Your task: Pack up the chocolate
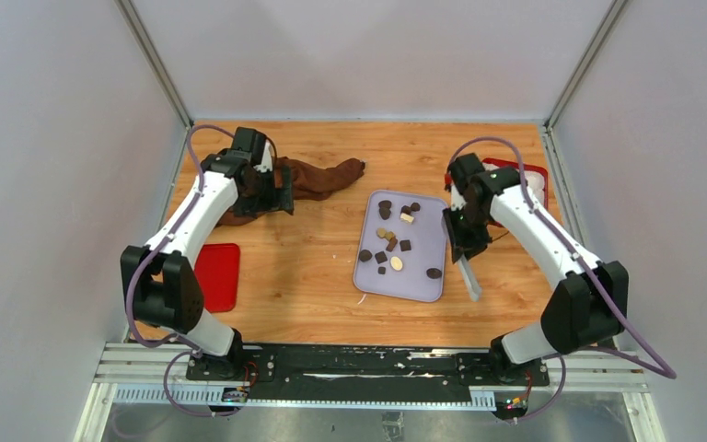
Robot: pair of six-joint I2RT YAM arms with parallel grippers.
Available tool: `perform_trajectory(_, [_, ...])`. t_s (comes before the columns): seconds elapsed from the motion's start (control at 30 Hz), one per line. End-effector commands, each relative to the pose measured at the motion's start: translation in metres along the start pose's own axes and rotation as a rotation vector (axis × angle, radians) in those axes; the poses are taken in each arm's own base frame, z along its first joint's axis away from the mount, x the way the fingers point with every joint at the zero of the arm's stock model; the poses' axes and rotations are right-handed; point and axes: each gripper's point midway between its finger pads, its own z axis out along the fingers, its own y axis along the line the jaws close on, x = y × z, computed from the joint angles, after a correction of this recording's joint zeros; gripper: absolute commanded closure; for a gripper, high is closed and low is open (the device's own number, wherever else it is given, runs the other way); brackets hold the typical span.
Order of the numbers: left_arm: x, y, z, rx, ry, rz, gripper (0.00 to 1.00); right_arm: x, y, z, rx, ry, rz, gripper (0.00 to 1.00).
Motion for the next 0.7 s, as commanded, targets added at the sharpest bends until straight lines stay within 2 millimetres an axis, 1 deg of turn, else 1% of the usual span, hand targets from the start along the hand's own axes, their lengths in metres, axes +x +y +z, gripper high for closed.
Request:
perform_trajectory(0.0, [0.006,0.005,-0.009,-0.013,-0.015,-0.010,0.00,0.074,0.026,-0.007,-0.034,0.166,-0.020,0.89])
perform_trajectory(0.07, [0.009,0.007,-0.009,-0.018,-0.012,-0.013,0.00,0.095,0.032,-0.005,-0.037,0.204,-0.016,0.83])
perform_trajectory(0.13, [0.012,0.007,-0.008,-0.018,-0.005,-0.015,0.00,0.110,0.035,-0.002,-0.040,0.228,-0.002,0.78])
perform_trajectory(0.2, [0.014,0.008,-0.006,-0.018,0.001,-0.018,0.00,0.121,0.034,0.001,-0.025,0.251,0.013,0.75])
perform_trajectory(0.27, [0.013,0.008,-0.006,-0.018,0.000,-0.015,0.00,0.127,0.032,0.003,-0.005,0.261,0.018,0.73])
perform_trajectory(0.4, [0.010,0.009,-0.008,-0.026,-0.015,-0.017,0.00,0.133,0.032,0.009,0.021,0.284,0.007,0.70])
perform_trajectory(0.67, [0.012,0.009,-0.009,-0.025,-0.017,-0.020,0.00,0.123,0.037,0.022,0.032,0.286,-0.029,0.70])
